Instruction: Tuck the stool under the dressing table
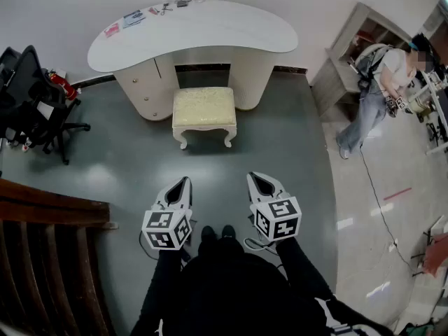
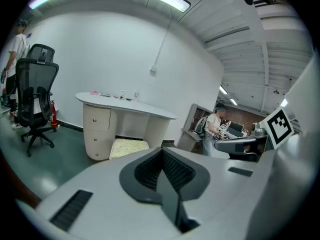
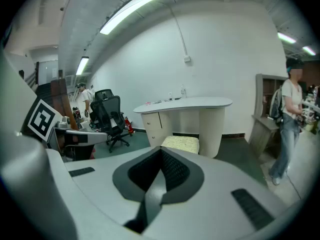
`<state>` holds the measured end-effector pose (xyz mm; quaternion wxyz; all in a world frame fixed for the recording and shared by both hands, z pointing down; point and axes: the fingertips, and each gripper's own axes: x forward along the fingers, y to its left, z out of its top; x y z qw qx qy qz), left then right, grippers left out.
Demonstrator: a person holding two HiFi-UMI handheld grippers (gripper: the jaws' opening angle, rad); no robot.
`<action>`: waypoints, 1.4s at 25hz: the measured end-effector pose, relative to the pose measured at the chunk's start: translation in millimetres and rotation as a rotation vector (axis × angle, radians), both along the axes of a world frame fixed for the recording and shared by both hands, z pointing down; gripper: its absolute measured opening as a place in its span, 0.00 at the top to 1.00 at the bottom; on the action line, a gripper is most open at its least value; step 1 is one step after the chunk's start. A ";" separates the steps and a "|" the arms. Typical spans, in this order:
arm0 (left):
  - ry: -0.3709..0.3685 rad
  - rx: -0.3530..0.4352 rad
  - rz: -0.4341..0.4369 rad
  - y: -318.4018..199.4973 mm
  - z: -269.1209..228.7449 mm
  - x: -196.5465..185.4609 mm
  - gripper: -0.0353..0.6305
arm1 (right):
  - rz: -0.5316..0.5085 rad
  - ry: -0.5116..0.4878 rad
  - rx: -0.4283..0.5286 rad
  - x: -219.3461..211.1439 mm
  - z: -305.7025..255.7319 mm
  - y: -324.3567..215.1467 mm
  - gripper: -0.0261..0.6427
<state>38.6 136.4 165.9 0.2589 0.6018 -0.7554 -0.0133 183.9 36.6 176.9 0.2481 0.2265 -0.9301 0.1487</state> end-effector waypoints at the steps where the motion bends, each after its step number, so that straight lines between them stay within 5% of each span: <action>1: 0.000 0.000 0.002 -0.4 -0.3 1.6 0.94 | -0.002 0.004 0.000 1.7 0.4 0.7 0.96; 11: -0.001 -0.005 -0.011 -5.0 3.0 3.2 0.94 | 0.012 0.017 -0.025 14.2 8.7 -9.0 0.96; 21: -0.074 -0.034 -0.130 -5.2 3.9 -27.9 0.94 | 0.073 0.072 -0.007 42.1 24.0 -43.6 0.96; 35: -0.113 -0.077 -0.191 -27.0 6.6 -71.1 0.93 | 0.098 0.072 0.005 21.6 26.2 -87.6 0.96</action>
